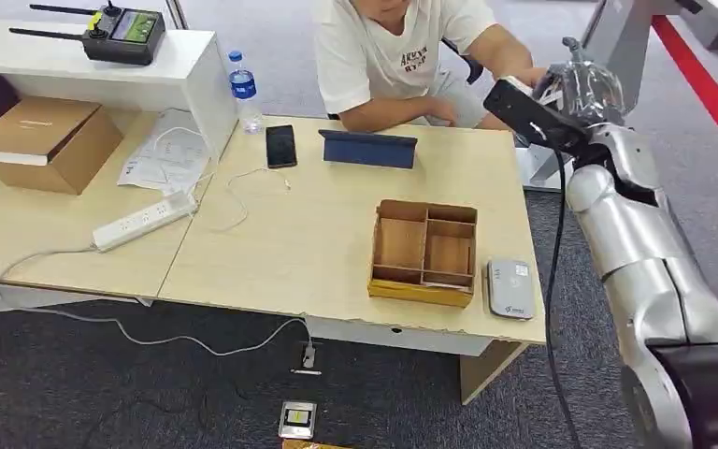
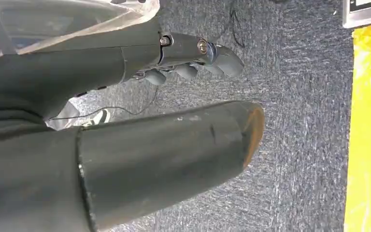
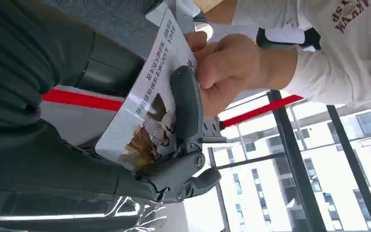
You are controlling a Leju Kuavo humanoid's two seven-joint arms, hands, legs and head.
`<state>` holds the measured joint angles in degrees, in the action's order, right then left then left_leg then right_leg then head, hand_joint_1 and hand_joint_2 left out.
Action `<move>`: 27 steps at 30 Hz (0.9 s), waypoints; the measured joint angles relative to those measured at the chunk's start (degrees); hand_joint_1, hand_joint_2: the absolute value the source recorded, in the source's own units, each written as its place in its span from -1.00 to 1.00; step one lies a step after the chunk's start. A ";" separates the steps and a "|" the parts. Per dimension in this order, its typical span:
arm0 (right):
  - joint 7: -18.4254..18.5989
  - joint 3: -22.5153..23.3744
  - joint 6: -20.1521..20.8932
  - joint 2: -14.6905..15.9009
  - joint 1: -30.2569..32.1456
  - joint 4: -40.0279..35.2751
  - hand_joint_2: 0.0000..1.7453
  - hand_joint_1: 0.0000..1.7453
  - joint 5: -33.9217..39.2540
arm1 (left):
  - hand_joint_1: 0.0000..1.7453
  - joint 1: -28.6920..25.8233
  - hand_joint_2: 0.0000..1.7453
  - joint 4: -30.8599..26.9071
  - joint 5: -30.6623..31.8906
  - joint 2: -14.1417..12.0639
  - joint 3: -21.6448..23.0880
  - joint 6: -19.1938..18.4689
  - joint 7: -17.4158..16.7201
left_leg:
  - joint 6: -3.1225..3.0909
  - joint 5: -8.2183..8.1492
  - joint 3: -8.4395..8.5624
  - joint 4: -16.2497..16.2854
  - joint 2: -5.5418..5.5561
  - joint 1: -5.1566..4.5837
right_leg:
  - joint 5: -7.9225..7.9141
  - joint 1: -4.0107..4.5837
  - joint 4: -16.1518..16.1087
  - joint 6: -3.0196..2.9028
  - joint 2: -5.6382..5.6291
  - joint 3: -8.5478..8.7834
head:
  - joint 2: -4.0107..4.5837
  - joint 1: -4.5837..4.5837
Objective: Pass the card to the sensor for recognition and then transmit it.
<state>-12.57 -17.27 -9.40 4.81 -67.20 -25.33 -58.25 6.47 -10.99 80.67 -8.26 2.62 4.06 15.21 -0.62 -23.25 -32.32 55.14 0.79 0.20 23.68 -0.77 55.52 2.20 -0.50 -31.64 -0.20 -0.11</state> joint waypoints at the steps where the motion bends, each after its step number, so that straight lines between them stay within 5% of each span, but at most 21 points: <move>1: 0.09 -0.13 0.35 -0.28 -0.40 0.55 1.00 1.00 0.04 | -1.00 0.00 -1.00 0.00 -0.09 0.00 0.02 -0.09 0.04 | 0.00 0.00 0.00 0.00 0.00 0.00 | 0.00 0.00 0.00 0.00 0.00 0.00 | 0.00 0.02; 8: 0.90 -0.52 1.51 -1.77 -2.04 2.79 1.00 1.00 0.15 | -1.00 -0.03 -1.00 0.00 -0.70 -0.28 0.07 -0.44 0.20 | 0.00 0.00 0.01 0.00 0.00 0.01 | 0.00 0.00 0.00 0.00 0.00 0.00 | 0.02 0.00; 9: 0.96 -0.52 1.51 -1.90 -2.13 3.06 1.00 0.76 0.19 | -1.00 -0.03 -1.00 0.00 -0.74 -0.31 0.07 -0.44 0.20 | 0.00 0.00 0.01 0.00 -0.01 0.01 | 0.00 0.00 0.00 0.00 0.00 0.00 | 0.02 0.02; 10: 0.98 -0.55 1.51 -1.97 -2.17 3.28 1.00 0.76 0.22 | -1.00 -0.03 -1.00 0.00 -0.74 -0.31 0.07 -0.44 0.20 | 0.00 0.00 0.01 0.00 0.00 0.01 | 0.00 0.00 0.00 0.00 0.00 0.00 | 0.02 0.02; 11: 1.00 -0.55 1.49 -2.05 -2.17 3.45 1.00 -1.00 0.22 | -1.00 -0.03 -1.00 0.00 -0.74 -0.33 0.07 -0.44 0.20 | 0.00 0.00 0.02 0.00 0.00 0.01 | 0.00 0.00 0.00 0.00 0.00 0.00 | 0.00 0.02; 13: 1.00 -0.55 1.27 -2.16 -2.16 3.84 1.00 -1.00 0.41 | -1.00 -0.04 -1.00 0.00 -0.74 -0.33 0.09 -0.39 0.20 | 0.00 0.00 0.01 0.00 0.00 0.01 | 0.00 0.00 0.00 0.00 0.00 0.00 | 0.02 0.02; 14: 0.98 -0.55 1.09 -2.23 -2.16 4.04 -1.00 -1.00 0.59 | -1.00 -0.03 -1.00 0.00 -0.74 -0.33 0.09 -0.35 0.20 | 0.00 0.00 0.02 0.00 -0.01 0.01 | 0.00 0.00 0.00 0.00 0.00 0.00 | 0.02 0.02; 27: 1.00 -0.55 -0.88 -2.45 -2.09 5.94 -1.00 -1.00 0.81 | -1.00 -0.03 -1.00 0.00 -0.74 -0.33 0.09 -0.26 0.20 | 0.00 0.00 0.03 0.00 -0.01 0.01 | 0.00 0.00 0.00 0.00 0.00 0.00 | 0.00 0.00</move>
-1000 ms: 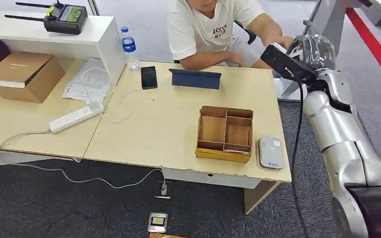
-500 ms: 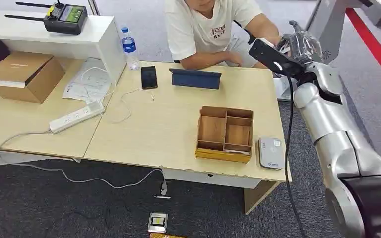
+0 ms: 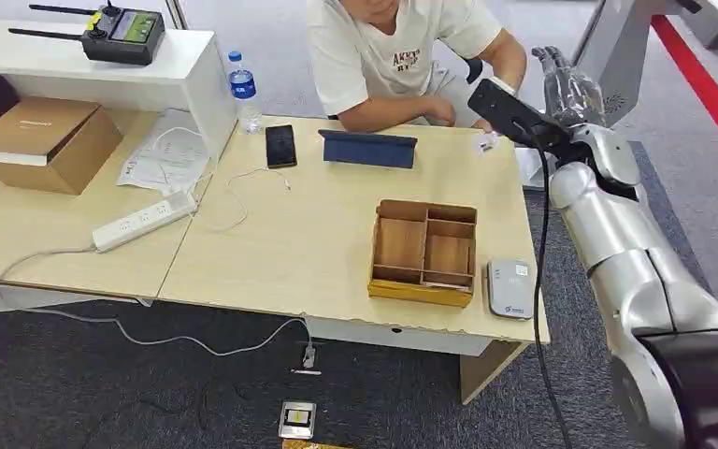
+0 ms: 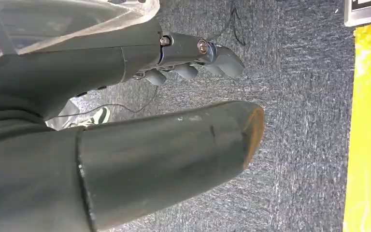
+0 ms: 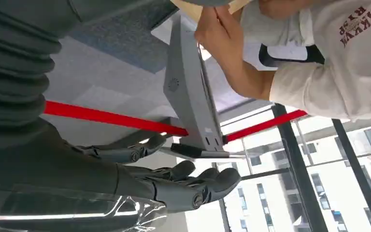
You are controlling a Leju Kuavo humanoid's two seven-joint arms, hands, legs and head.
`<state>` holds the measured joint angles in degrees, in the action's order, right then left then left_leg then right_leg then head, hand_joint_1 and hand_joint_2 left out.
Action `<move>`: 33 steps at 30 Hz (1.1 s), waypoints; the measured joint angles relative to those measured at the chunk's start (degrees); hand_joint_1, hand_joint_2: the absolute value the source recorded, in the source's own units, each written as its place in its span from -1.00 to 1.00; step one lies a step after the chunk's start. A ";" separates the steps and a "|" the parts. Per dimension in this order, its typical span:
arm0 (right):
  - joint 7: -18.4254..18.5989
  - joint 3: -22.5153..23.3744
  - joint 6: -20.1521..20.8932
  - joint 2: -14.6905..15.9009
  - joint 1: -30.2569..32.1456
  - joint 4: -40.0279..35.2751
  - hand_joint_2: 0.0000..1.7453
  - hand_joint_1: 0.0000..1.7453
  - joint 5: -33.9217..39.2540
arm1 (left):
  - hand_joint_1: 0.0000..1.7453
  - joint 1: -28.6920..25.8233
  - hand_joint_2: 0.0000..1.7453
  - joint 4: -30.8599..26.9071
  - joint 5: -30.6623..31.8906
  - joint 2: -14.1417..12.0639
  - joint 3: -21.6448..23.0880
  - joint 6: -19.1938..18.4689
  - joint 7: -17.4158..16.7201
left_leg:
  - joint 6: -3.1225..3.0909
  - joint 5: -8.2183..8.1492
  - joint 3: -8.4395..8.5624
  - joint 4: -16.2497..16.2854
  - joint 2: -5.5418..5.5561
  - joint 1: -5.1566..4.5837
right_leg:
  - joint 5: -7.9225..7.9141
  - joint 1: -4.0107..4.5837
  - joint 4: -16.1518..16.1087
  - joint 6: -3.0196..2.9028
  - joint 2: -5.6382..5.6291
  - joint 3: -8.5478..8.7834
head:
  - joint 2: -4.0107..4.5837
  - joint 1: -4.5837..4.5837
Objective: Pass the card to the sensor for recognition and then transmit it.
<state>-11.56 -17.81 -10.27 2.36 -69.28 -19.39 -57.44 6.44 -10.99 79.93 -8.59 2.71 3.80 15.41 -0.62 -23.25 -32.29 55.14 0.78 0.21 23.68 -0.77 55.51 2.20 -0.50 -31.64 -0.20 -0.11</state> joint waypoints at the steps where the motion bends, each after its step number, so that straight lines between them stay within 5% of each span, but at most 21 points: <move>1: 0.00 0.00 0.00 0.00 0.01 0.07 -1.00 -1.00 0.00 | -1.00 0.00 -1.00 0.00 0.00 0.00 0.00 0.00 -0.02 | 0.00 0.00 0.00 0.00 0.00 0.00 | 0.00 0.00 0.00 0.00 0.00 -0.01 | 0.00 0.02; 10: -0.06 0.00 -0.98 0.00 0.03 0.59 -1.00 -1.00 0.20 | -1.00 -0.01 -1.00 0.00 0.00 0.00 0.02 0.11 -0.13 | 0.00 0.00 0.00 0.00 0.00 0.00 | 0.00 0.00 0.00 0.00 0.00 0.00 | 0.02 0.02; 22: -7.12 0.50 -6.51 -0.39 0.38 0.79 -1.00 -1.00 8.30 | -1.00 -0.01 -1.00 0.00 -1.62 0.02 0.35 0.15 -1.22 | 0.00 0.00 0.01 0.00 0.00 0.00 | 0.00 0.00 0.00 0.00 0.00 -0.01 | 0.02 0.02; 29: -8.46 4.13 2.71 0.04 3.51 -0.15 -1.00 -1.00 24.15 | -1.00 -0.03 -1.00 0.00 -2.73 0.22 0.35 0.63 -2.49 | 0.00 0.00 0.03 0.01 0.00 0.00 | 0.00 0.00 -0.01 0.00 0.00 0.02 | 0.00 0.00; 30: -8.46 4.57 3.48 0.13 4.43 -0.39 1.00 -1.00 25.31 | -1.00 -0.05 -1.00 0.00 -2.82 0.26 0.35 0.63 -2.58 | 0.00 0.00 0.03 0.01 -0.01 0.00 | 0.00 -0.01 -0.01 0.00 0.00 0.02 | 0.00 0.02; 33: -8.87 5.42 5.09 0.48 7.05 -1.14 1.00 -1.00 27.32 | -1.00 -0.06 -1.00 0.00 -3.04 0.39 0.35 0.63 -2.69 | 0.00 0.00 0.03 0.01 -0.01 0.00 | 0.00 -0.01 -0.01 0.00 0.00 0.01 | 0.02 0.00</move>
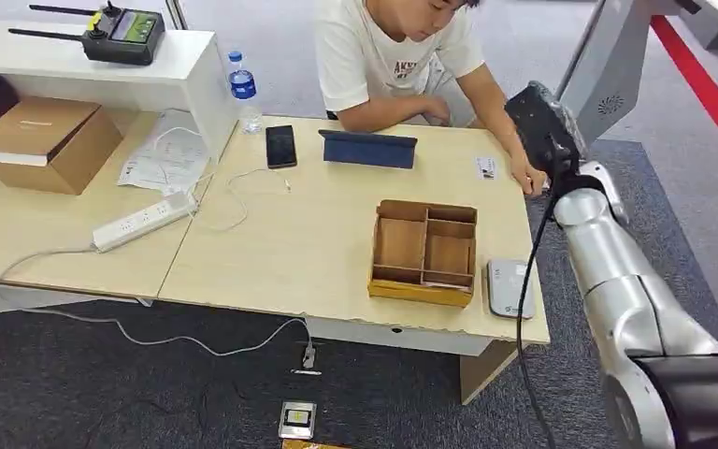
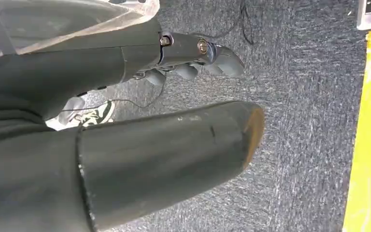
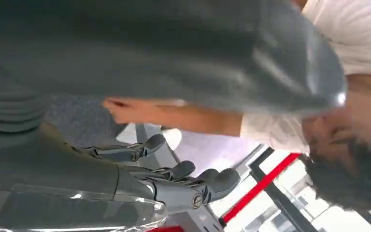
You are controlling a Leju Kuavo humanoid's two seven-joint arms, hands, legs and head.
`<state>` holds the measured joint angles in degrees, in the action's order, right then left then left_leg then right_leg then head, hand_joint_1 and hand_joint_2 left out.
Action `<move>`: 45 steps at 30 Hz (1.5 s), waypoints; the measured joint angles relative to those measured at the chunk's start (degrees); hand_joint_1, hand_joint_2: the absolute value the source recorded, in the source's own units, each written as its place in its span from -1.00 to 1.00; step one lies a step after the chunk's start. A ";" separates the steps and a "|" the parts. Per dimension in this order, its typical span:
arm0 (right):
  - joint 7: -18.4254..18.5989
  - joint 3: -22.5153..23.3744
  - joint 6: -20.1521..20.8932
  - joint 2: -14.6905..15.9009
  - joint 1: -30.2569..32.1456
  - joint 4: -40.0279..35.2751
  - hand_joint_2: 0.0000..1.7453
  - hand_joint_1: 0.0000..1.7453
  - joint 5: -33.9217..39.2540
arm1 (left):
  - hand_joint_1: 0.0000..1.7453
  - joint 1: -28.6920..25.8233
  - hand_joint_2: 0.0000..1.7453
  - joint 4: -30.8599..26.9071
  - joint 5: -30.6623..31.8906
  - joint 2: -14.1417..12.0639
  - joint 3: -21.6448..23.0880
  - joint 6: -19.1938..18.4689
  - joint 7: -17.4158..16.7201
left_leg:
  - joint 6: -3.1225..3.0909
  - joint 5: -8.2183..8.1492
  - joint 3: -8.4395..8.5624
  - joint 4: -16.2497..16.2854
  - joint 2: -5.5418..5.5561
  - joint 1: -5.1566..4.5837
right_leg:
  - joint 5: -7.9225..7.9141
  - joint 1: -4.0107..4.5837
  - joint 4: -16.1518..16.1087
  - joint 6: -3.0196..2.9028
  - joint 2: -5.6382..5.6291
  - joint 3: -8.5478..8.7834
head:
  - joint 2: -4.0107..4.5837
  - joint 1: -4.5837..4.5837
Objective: Pass the card to the sensor for recognition and then transmit it.
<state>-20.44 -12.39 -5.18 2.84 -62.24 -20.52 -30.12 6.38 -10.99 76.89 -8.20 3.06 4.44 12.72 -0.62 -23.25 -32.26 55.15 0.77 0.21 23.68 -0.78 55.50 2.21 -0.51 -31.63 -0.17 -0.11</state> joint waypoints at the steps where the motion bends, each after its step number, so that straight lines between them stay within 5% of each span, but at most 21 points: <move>1: -0.13 0.42 1.18 0.13 1.11 -0.44 1.00 -1.00 1.75 | -1.00 0.00 -1.00 0.00 -0.07 0.04 0.00 0.09 -0.11 | 0.00 0.00 0.03 0.00 0.00 0.00 | 0.00 0.00 -0.01 0.00 0.00 0.01 | -0.02 0.02; 10: 3.92 0.85 6.16 3.11 15.54 -9.84 1.00 -1.00 18.16 | -1.00 -0.13 -1.00 0.00 -0.48 0.22 0.00 0.92 -0.83 | 0.00 -0.01 -0.01 0.00 0.06 0.02 | 0.01 0.02 -0.01 0.00 0.03 0.03 | 0.00 0.00; 16: 9.94 0.81 8.96 5.44 25.58 -23.18 1.00 -1.00 18.44 | -1.00 -0.16 -1.00 0.00 0.06 0.22 0.00 1.57 -0.72 | -0.02 -0.03 0.00 0.00 0.06 0.01 | 0.01 0.01 -0.02 0.00 0.01 0.02 | 0.00 0.00; 22: 12.63 0.44 11.95 6.40 33.59 -34.70 1.00 -1.00 15.91 | -1.00 -0.16 -1.00 0.00 0.26 0.22 0.02 1.53 -0.57 | -0.01 -0.03 -0.01 -0.01 0.07 0.01 | 0.02 0.02 -0.02 0.00 0.01 0.01 | -0.02 0.02; 29: 12.44 -0.05 12.37 6.80 35.92 -40.87 1.00 -1.00 12.98 | -1.00 -0.09 -1.00 0.00 0.28 0.22 0.04 1.49 -0.20 | -0.01 -0.02 0.00 -0.02 0.05 0.01 | 0.01 0.01 -0.02 0.00 0.01 0.02 | 0.00 0.02; 38: 10.69 -4.41 3.30 6.62 36.62 -43.62 1.00 -1.00 -8.02 | -1.00 0.02 -1.00 0.00 1.18 0.26 0.17 1.51 0.00 | -0.01 -0.03 0.00 -0.02 0.05 0.01 | 0.02 0.02 -0.02 0.00 0.01 0.02 | -0.02 0.02; 45: 10.49 -7.50 2.45 6.32 38.07 -44.08 1.00 -1.00 -13.60 | -1.00 0.02 -1.00 0.00 1.79 0.26 0.52 1.62 0.39 | -0.01 -0.03 -0.01 -0.03 0.05 0.01 | 0.02 0.02 -0.02 -0.01 0.01 0.01 | -0.02 0.02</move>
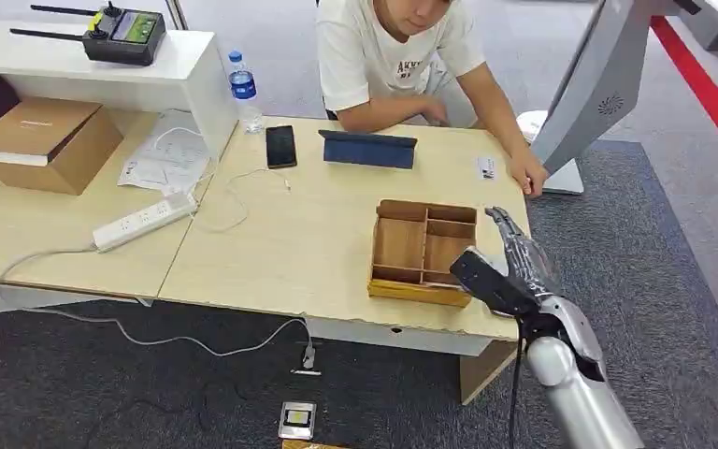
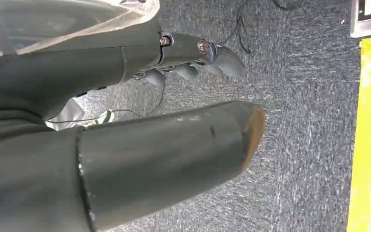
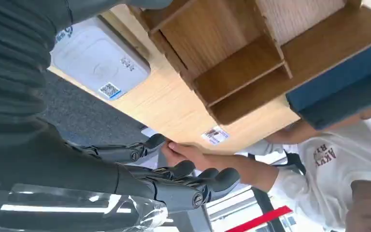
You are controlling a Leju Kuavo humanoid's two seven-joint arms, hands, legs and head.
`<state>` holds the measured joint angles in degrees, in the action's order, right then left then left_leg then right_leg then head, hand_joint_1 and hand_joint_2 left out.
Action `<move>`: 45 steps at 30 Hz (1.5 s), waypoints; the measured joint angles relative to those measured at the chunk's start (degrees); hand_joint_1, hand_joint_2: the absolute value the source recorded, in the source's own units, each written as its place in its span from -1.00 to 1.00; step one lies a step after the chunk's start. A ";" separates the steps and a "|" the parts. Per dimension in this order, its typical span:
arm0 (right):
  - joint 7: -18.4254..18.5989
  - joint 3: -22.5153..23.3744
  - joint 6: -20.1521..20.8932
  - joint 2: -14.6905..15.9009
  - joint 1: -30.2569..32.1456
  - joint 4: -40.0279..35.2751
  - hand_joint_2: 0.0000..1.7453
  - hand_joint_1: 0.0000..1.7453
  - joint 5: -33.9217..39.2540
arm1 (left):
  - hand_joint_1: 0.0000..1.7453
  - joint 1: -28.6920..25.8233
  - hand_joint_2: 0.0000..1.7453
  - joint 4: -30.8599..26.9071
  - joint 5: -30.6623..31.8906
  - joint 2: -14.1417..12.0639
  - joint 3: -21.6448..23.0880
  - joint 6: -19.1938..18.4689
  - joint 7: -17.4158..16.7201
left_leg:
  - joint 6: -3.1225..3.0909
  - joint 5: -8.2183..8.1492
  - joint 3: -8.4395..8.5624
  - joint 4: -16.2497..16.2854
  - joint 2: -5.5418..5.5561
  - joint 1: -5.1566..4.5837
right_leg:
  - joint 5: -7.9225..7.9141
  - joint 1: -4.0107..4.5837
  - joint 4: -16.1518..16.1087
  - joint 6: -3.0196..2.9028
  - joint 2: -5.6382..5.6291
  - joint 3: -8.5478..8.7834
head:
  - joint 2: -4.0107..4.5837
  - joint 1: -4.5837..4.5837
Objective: Pass the card to the sensor for recognition and then transmit it.
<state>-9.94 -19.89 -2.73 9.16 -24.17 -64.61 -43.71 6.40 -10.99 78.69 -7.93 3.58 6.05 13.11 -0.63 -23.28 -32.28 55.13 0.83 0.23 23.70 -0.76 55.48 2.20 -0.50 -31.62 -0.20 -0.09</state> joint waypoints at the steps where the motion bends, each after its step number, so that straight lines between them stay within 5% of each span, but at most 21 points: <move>1: -0.02 -0.41 0.04 -0.09 0.07 -0.04 1.00 -1.00 -0.19 | -1.00 0.00 -1.00 0.00 0.04 0.00 0.00 0.02 0.00 | 0.00 0.00 0.01 0.00 0.00 0.00 | 0.00 0.00 0.00 0.00 0.00 0.00 | 0.00 0.00; 21: 1.42 -6.99 5.01 -0.07 3.56 -3.78 1.00 -1.00 -6.38 | -1.00 -0.01 -1.00 0.00 0.26 -0.04 0.37 0.37 -0.07 | 0.00 0.00 0.01 0.00 0.00 0.00 | 0.00 0.00 0.00 0.00 0.00 0.00 | 0.00 0.00; 27: 2.32 -8.83 0.35 -0.22 3.60 -3.23 1.00 -1.00 -10.38 | -1.00 0.00 -1.00 0.00 0.26 -0.04 0.46 0.83 -0.20 | 0.00 0.00 0.00 0.00 0.00 0.00 | 0.00 0.00 0.00 0.00 0.00 0.00 | 0.00 -0.02; 35: 4.83 -9.40 -12.46 -1.57 0.56 4.09 1.00 -1.00 -19.10 | -1.00 0.02 -1.00 0.00 0.37 -0.04 0.55 1.14 -0.52 | 0.00 0.00 0.01 0.00 0.00 0.00 | 0.00 0.00 0.00 0.00 0.00 0.00 | 0.02 -0.02; 45: 5.66 -9.24 -14.88 -2.93 -1.19 12.29 1.00 -1.00 -20.22 | -1.00 0.03 -1.00 0.00 0.52 -0.04 1.05 0.96 -0.50 | 0.01 0.01 0.00 0.00 0.00 0.00 | 0.00 0.00 0.00 0.00 0.00 -0.01 | 0.02 -0.02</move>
<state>-4.28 -29.14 -17.62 6.23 -25.36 -52.32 -63.93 6.42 -10.99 79.21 -7.98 4.63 7.02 12.61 -0.62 -23.27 -32.28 55.12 0.82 0.23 23.70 -0.76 55.48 2.20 -0.50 -31.62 -0.17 -0.11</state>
